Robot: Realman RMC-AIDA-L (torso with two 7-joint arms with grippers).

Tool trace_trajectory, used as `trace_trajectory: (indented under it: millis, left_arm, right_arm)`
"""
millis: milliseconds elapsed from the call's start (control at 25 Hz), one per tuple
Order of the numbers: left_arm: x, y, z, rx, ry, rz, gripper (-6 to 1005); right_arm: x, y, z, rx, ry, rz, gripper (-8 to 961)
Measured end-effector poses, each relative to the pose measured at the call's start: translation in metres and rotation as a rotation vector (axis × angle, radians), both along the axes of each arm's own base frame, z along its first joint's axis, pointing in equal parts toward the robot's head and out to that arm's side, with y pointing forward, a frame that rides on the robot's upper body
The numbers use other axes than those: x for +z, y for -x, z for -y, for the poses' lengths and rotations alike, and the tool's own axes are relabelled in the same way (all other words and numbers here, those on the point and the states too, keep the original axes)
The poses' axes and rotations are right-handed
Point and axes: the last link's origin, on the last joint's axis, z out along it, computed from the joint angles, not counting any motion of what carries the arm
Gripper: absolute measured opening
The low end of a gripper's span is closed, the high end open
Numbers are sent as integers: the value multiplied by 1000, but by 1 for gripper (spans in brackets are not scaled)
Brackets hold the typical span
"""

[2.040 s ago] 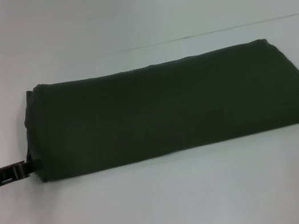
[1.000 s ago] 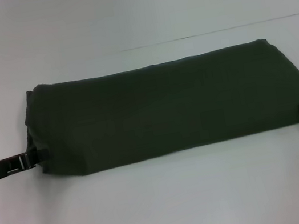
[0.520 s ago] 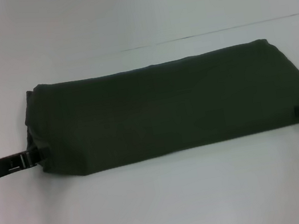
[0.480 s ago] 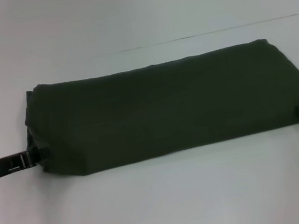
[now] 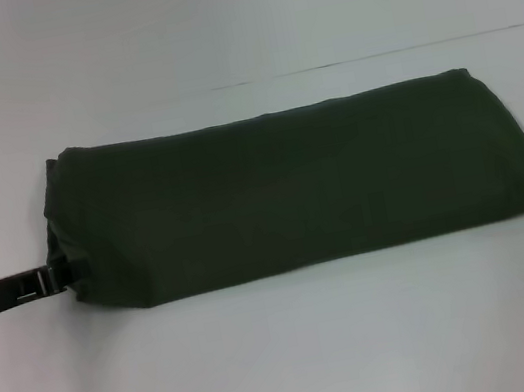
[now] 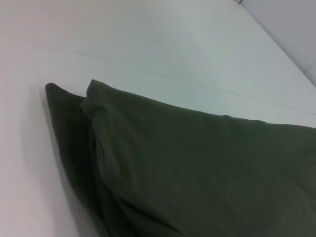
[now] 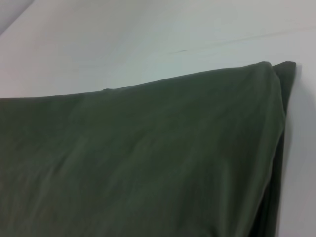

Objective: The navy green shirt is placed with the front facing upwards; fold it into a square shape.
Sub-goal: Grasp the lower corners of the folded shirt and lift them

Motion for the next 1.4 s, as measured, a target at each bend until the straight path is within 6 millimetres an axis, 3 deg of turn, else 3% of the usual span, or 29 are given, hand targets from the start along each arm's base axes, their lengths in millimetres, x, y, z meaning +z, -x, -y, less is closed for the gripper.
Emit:
trace_trajectory:
  millis: [200, 320, 800, 1400]
  left_arm:
    - [0, 1, 1, 1, 2, 0, 56]
    - [0, 2, 3, 0, 7, -4, 58]
    - [10, 11, 16, -37, 48, -32, 66]
    - [12, 19, 62, -84, 194, -28, 77]
  right_arm:
    - [1, 2, 0, 10, 1, 0, 95]
    - [4, 2, 2, 20, -1, 2, 16]
    - [20, -7, 35, 48, -43, -26, 15]
    - [15, -17, 78, 96, 5, -69, 16]
